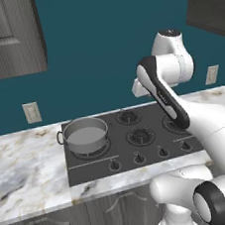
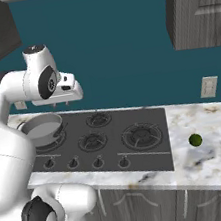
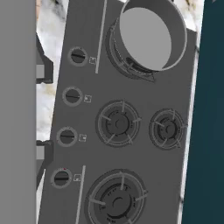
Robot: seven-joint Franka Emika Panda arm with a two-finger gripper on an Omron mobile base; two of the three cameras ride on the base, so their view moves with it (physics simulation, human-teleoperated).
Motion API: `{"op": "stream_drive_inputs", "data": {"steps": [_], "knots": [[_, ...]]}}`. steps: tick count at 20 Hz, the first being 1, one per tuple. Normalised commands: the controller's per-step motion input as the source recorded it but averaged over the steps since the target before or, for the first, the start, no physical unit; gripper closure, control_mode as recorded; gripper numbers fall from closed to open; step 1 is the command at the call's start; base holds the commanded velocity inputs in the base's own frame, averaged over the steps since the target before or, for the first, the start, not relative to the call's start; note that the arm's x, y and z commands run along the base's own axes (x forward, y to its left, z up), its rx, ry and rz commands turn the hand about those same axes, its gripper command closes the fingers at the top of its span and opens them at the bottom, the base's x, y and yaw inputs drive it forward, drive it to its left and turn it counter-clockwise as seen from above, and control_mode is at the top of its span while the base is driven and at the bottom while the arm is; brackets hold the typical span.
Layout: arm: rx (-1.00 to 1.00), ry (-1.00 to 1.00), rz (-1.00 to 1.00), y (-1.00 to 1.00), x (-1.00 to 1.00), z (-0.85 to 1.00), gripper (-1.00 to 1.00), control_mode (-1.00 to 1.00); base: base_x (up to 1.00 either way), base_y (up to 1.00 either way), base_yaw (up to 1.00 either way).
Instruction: Turn on the burner for the pot on the stove. Wait thirty seconds for the pot to heat up. Then add the lime to the pot.
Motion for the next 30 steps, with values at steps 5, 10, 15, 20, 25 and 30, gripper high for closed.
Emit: {"op": "stream_drive_inputs", "data": {"steps": [5,10,15,20,25,30], "knots": [[0.0,0.0,0.0,0.0,-0.17,-0.01,-1.0,-1.0,0.0,0.0,0.0],[0.0,0.0,0.0,0.0,-0.31,-0.14,-1.0,-1.0,0.0,0.0,0.0],[0.0,0.0,0.0,0.0,-0.3,-0.2,-1.0,-1.0,0.0,0.0,0.0],[0.0,0.0,0.0,0.01,-0.27,-0.23,-1.0,-1.0,0.0,0.0,0.0],[0.0,0.0,0.0,0.08,-0.16,-0.19,-1.0,-1.0,0.0,0.0,0.0],[0.01,0.0,0.0,0.11,-0.01,-0.15,-1.0,-1.0,0.0,0.0,0.0]]}}
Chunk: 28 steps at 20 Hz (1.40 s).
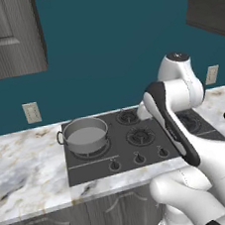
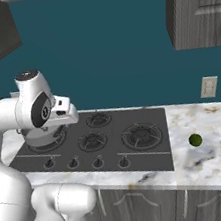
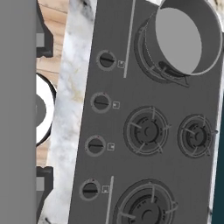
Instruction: Turn on the burner for the pot on the stove. Wait thirty seconds for the pot to heat up. Then add the lime to the pot.
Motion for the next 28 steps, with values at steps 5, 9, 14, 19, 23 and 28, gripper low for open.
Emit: {"op": "stream_drive_inputs", "data": {"steps": [5,9,14,19,23,28], "knots": [[0.04,0.0,0.0,0.16,0.0,-0.16,-1.0,-1.0,0.0,0.0,0.0],[0.06,0.02,0.0,0.14,0.0,-0.18,-1.0,-1.0,0.0,0.0,0.0],[0.04,0.05,0.0,0.13,0.0,-0.23,-1.0,-1.0,0.0,0.0,0.0],[0.0,0.05,0.0,0.19,0.0,-0.29,-1.0,-1.0,0.0,0.0,0.0],[0.0,0.03,0.0,0.37,0.0,-0.31,-1.0,-1.0,0.0,0.0,0.0],[0.0,0.01,0.0,0.36,0.0,-0.32,-1.0,-1.0,0.0,0.0,0.0]]}}
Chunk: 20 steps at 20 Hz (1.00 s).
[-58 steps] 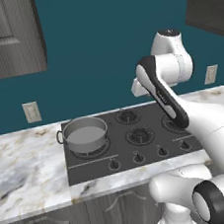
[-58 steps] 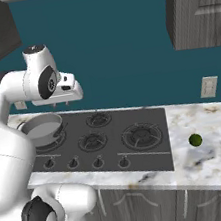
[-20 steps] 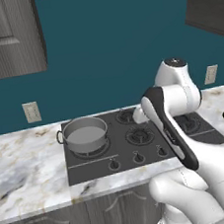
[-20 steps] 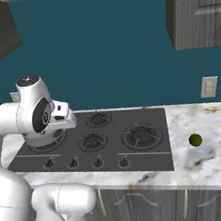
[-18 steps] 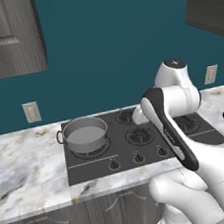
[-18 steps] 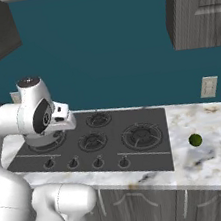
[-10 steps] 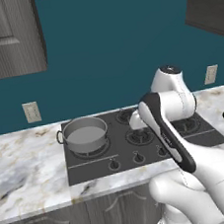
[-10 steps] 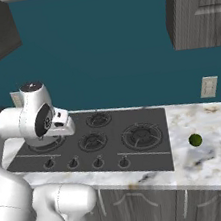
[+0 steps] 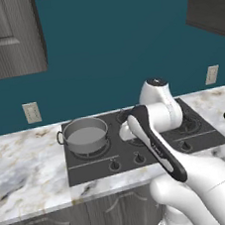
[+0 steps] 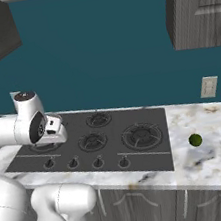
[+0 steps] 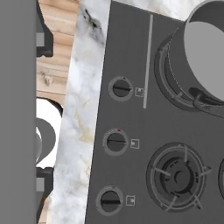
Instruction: Turn on the burner for the pot on the stove. Wait thirty seconds for the pot to heat up. Then add the lime to the pot.
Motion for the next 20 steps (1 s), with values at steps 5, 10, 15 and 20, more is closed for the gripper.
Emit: {"op": "stream_drive_inputs", "data": {"steps": [5,10,15,20], "knots": [[0.0,0.0,0.0,0.33,0.0,-0.37,-1.0,-1.0,0.0,0.0,0.0],[0.0,0.0,0.0,0.33,0.0,-0.36,-1.0,-1.0,0.0,0.0,0.0],[0.0,0.02,0.0,0.27,0.0,-0.33,-1.0,-1.0,0.0,0.0,0.0],[0.0,0.03,0.0,0.24,0.0,-0.37,-1.0,-1.0,0.0,0.0,0.0]]}}
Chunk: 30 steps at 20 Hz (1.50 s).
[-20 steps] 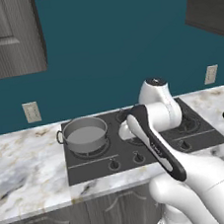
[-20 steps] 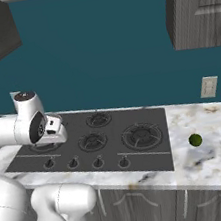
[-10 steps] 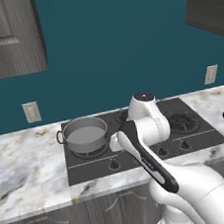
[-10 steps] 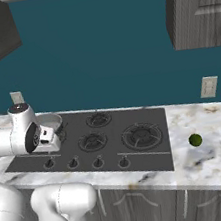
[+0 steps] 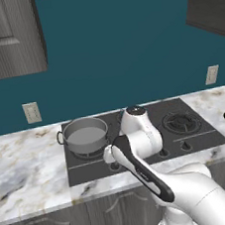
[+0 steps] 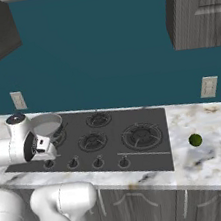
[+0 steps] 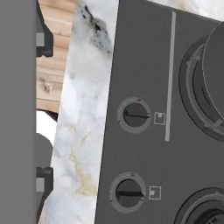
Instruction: Turn on the burner for the pot on the stove. Wait thirty seconds for the pot to heat up. Then add the lime to the pot.
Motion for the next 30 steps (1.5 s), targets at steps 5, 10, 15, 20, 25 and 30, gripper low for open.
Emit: {"op": "stream_drive_inputs", "data": {"steps": [5,10,15,20,25,30], "knots": [[0.0,0.01,0.0,0.08,0.16,-0.29,-1.0,-1.0,0.0,0.0,0.0],[0.0,0.0,0.0,0.0,0.23,-0.12,-1.0,-1.0,0.0,0.0,0.0],[0.0,0.0,0.0,0.0,0.19,0.0,-1.0,-1.0,0.0,0.0,0.0],[0.0,0.0,0.0,0.0,0.23,-0.03,-1.0,-1.0,0.0,0.0,0.0],[0.0,0.0,0.0,0.0,0.2,-0.11,-1.0,-1.0,0.0,0.0,0.0],[0.0,0.0,0.0,0.06,0.1,-0.18,-1.0,-1.0,0.0,0.0,0.0]]}}
